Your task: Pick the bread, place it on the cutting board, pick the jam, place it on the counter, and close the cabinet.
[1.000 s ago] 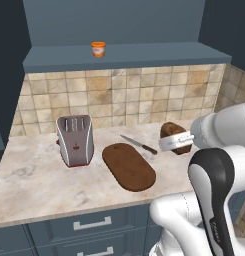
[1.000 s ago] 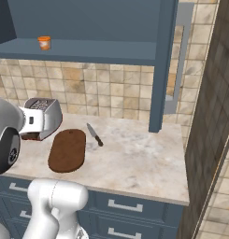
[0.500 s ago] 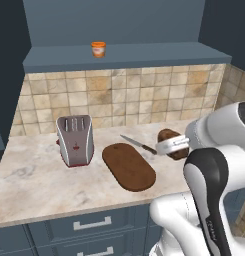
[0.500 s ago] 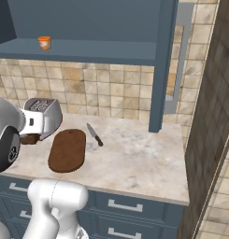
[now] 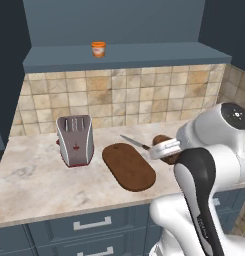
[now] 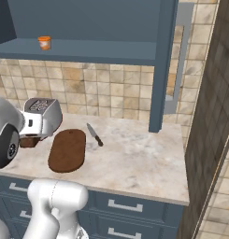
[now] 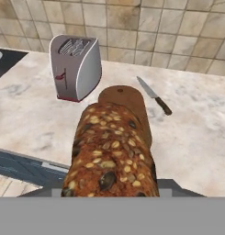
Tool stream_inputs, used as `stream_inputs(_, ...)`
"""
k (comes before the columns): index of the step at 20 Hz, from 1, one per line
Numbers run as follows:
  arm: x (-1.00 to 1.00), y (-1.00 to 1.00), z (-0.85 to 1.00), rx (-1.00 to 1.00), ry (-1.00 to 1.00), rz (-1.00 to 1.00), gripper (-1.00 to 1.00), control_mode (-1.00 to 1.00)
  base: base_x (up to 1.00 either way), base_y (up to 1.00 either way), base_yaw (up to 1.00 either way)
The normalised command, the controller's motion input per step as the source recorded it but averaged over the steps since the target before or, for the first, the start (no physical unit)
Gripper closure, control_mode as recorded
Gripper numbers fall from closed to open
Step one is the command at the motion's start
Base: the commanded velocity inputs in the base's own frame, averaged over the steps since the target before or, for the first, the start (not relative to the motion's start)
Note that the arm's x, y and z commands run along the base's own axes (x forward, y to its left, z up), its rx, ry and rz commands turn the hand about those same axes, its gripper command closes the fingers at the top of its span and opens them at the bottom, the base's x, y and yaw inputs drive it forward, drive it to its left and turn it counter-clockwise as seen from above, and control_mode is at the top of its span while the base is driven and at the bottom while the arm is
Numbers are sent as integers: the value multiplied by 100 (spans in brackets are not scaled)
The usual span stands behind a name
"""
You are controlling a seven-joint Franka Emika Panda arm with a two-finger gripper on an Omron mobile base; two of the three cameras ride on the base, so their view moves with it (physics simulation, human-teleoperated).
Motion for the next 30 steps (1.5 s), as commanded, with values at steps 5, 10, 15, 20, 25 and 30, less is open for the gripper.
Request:
stream_inputs(5, 32, 11, -30, 0, 0, 0, 100, -100, 0, 0, 0)
stream_inputs(10, 45, 8, -27, 0, 0, 0, 100, -100, 0, 0, 0)
stream_inputs(15, 53, 5, -26, 0, 0, 0, 100, -100, 0, 0, 0)
stream_inputs(20, 49, 5, -31, 0, 0, 0, 100, -100, 0, 0, 0)
stream_inputs(25, 45, 4, -34, 0, 0, 0, 100, -100, 0, 0, 0)
stream_inputs(30, 41, 4, -35, 0, 0, 0, 100, -100, 0, 0, 0)
